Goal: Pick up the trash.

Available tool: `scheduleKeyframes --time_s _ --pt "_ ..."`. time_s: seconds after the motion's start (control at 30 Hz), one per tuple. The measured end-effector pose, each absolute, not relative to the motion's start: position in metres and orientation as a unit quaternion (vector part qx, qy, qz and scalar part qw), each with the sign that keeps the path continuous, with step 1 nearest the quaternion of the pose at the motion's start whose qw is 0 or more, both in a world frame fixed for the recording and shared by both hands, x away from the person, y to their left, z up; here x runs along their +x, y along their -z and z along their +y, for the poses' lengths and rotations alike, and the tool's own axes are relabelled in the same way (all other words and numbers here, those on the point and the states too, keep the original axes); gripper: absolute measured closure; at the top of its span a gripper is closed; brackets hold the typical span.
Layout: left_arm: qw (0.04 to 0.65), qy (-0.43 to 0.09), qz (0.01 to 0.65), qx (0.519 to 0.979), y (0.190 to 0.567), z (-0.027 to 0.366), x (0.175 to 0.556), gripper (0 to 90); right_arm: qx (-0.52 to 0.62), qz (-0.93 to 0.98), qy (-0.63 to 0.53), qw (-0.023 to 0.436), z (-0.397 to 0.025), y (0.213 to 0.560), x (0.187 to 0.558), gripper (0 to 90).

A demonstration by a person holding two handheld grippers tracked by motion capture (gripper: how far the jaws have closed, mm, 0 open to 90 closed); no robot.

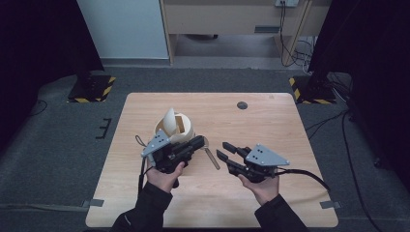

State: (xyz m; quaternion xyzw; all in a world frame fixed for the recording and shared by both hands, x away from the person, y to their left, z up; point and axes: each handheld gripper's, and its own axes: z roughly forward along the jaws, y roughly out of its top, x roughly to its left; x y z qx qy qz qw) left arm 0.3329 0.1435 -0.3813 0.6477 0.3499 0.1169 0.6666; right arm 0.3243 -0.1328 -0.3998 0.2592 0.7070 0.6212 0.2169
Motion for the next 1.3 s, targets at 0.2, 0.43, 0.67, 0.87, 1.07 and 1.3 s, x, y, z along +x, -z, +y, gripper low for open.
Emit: scheduleKeyframes --time_s 0.2,0.43,0.67,0.87,1.07,1.3 --pt "0.666 -0.152 0.356 0.638 0.373 0.182 0.322 84.1 0.299 0.699 -0.608 0.231 -0.159 0.41 0.33 52.1" --pt "0.674 -0.189 0.376 0.607 0.363 0.228 0.317 84.0 0.369 0.696 -0.57 0.235 -0.194 0.434 0.337 36.4" --pt "0.673 -0.219 0.392 0.587 0.356 0.255 0.322 83.9 0.428 0.702 -0.518 0.235 -0.228 0.458 0.348 22.4" --pt "0.673 -0.249 0.392 0.575 0.345 0.271 0.327 83.9 0.465 0.713 -0.471 0.231 -0.246 0.479 0.355 21.1" --pt "0.679 -0.263 0.393 0.561 0.338 0.279 0.331 83.8 0.471 0.719 -0.456 0.231 -0.25 0.483 0.36 18.8" --pt "0.677 -0.282 0.393 0.555 0.332 0.287 0.337 83.8 0.471 0.729 -0.439 0.23 -0.251 0.486 0.363 18.3"
